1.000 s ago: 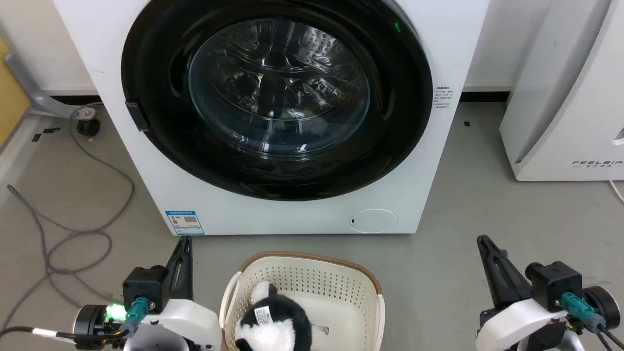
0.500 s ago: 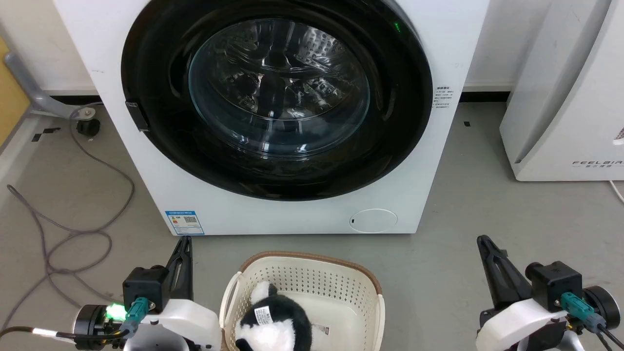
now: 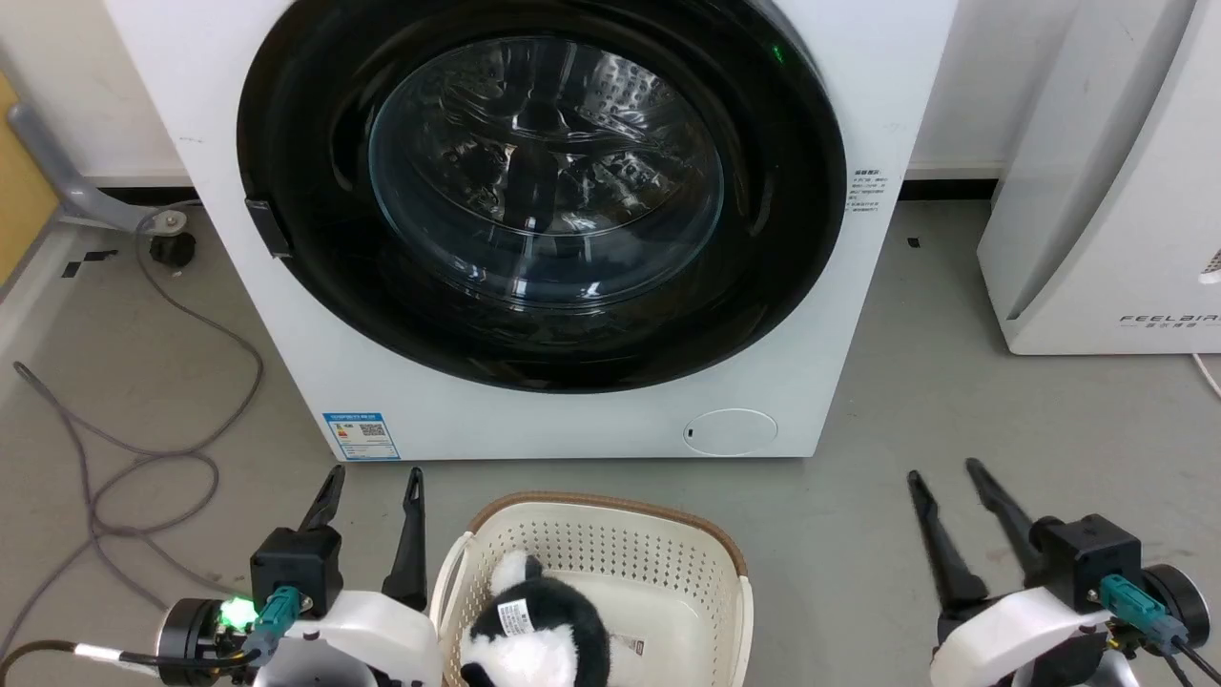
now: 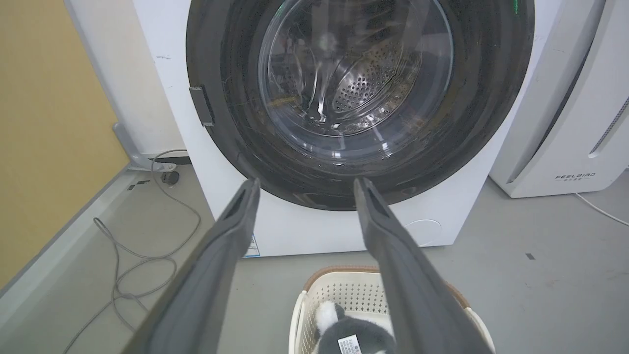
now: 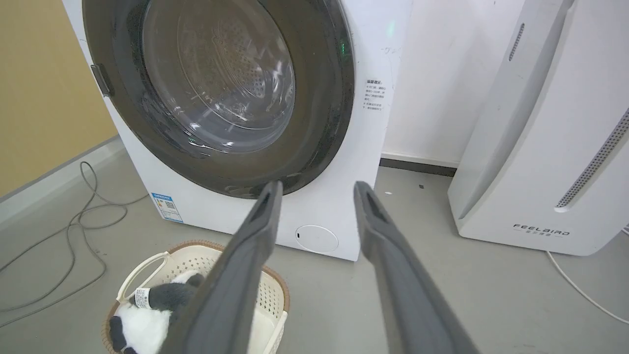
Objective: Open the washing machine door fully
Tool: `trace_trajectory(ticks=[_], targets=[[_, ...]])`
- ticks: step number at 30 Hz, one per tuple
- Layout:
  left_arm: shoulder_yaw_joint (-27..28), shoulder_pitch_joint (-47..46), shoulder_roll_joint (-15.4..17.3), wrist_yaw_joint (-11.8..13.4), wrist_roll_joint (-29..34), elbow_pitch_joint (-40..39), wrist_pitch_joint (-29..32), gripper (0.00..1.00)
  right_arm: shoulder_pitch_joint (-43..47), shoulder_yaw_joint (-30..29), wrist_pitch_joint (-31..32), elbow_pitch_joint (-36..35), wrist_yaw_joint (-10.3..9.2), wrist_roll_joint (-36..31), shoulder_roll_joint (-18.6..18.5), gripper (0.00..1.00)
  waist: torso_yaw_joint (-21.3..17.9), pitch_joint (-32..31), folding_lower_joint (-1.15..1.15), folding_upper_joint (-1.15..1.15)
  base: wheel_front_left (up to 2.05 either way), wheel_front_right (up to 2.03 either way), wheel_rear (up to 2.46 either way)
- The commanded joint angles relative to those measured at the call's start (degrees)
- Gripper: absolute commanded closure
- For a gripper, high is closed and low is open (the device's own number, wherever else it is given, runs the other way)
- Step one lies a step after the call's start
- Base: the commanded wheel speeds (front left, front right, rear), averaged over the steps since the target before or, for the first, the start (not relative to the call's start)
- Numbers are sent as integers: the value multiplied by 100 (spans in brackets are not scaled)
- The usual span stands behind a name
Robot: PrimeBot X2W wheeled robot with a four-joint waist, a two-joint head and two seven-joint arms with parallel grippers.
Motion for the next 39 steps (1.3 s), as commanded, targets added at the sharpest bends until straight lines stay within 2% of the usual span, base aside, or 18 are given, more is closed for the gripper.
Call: trace_trajectory(ticks=[1,10,18,27,33,39], targets=[[-18,-34,18,-20,-61,40,-60,0,36,-7,-54,30,0,62,0,100,-2,0,0,0,0,0,0],[-83,-57,33,-73,-154,127,-168,0,50,-9,-157,114,1,308,1,100,-14,-3,0,0,0,0,0],[-135,-78,45,-120,-233,207,-264,0,42,216,-292,-11,1,2079,1,100,-23,-1,0,0,0,0,0],[-186,-112,52,-173,-323,296,-371,0,-64,-22,-405,-90,1,4190,1,100,-36,19,0,0,0,0,0],[-216,-155,57,-209,-381,343,-443,0,-390,-120,-477,136,2,4889,1,100,-40,50,0,0,0,0,0],[-237,-205,72,-238,-429,371,-503,0,-838,-159,-537,485,2,5184,-104,100,-31,118,0,0,0,0,0]])
